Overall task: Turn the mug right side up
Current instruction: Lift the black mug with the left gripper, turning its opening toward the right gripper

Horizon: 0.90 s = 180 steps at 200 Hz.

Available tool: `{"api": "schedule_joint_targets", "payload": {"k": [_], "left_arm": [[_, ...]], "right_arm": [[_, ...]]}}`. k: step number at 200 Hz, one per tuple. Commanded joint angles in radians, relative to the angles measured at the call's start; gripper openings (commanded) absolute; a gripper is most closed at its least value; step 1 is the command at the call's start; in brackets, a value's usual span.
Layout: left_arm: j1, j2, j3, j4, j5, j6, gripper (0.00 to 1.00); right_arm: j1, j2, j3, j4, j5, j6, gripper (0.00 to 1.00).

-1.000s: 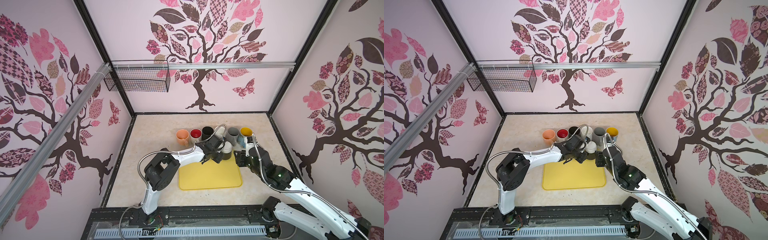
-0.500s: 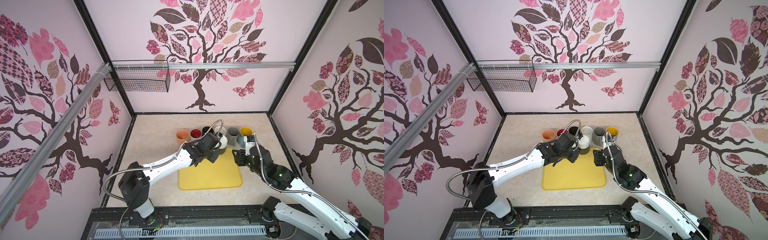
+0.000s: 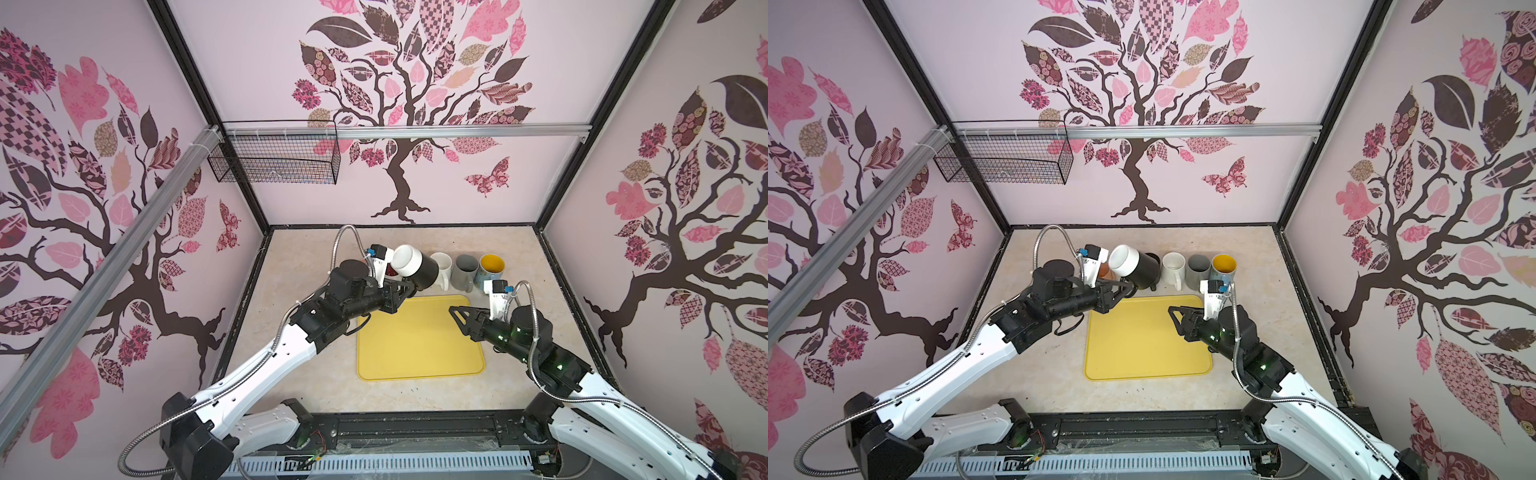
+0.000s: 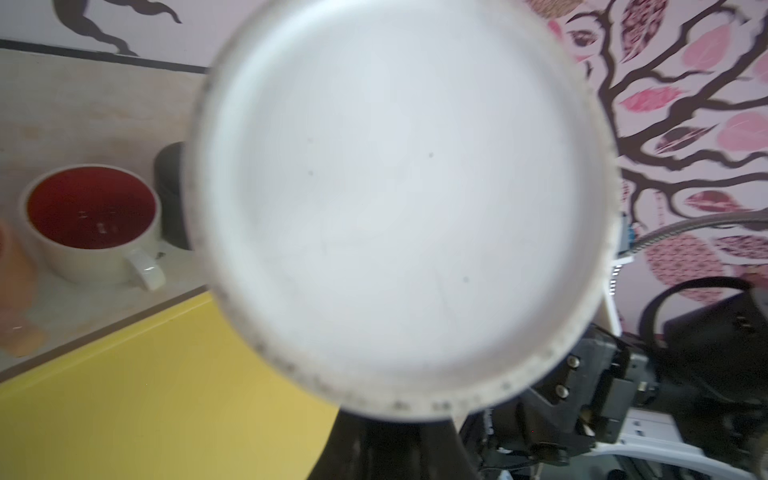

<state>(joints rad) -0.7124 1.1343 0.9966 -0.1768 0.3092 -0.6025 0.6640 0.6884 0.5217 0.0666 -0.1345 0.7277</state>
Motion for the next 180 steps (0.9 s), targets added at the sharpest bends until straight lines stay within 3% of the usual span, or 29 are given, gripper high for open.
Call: {"api": "schedule_joint_targets", "payload": {"k": [1, 32, 97, 147, 180], "left_arm": [[-0.001, -0.037, -0.08, 0.389, 0.135, -0.194, 0.0], [-0.001, -0.03, -0.157, 0.636, 0.161, -0.331, 0.0], [-0.008, 0.031, -0.229, 0.916, 0.209, -0.471, 0.0], [-0.056, 0.047, -0.232, 0.944, 0.204, -0.456, 0.0], [-0.094, 0.048, -0.242, 0.948, 0.185, -0.448, 0.0]], "right_arm": [[-0.006, 0.024, -0.03, 0.315, -0.138, 0.142, 0.48], [-0.006, 0.097, -0.049, 0.538, -0.217, 0.274, 0.48], [-0.007, 0.151, -0.045, 0.692, -0.214, 0.321, 0.47], [-0.022, 0.185, -0.033, 0.779, -0.202, 0.358, 0.45], [-0.069, 0.223, -0.008, 0.822, -0.223, 0.4, 0.37]]}}
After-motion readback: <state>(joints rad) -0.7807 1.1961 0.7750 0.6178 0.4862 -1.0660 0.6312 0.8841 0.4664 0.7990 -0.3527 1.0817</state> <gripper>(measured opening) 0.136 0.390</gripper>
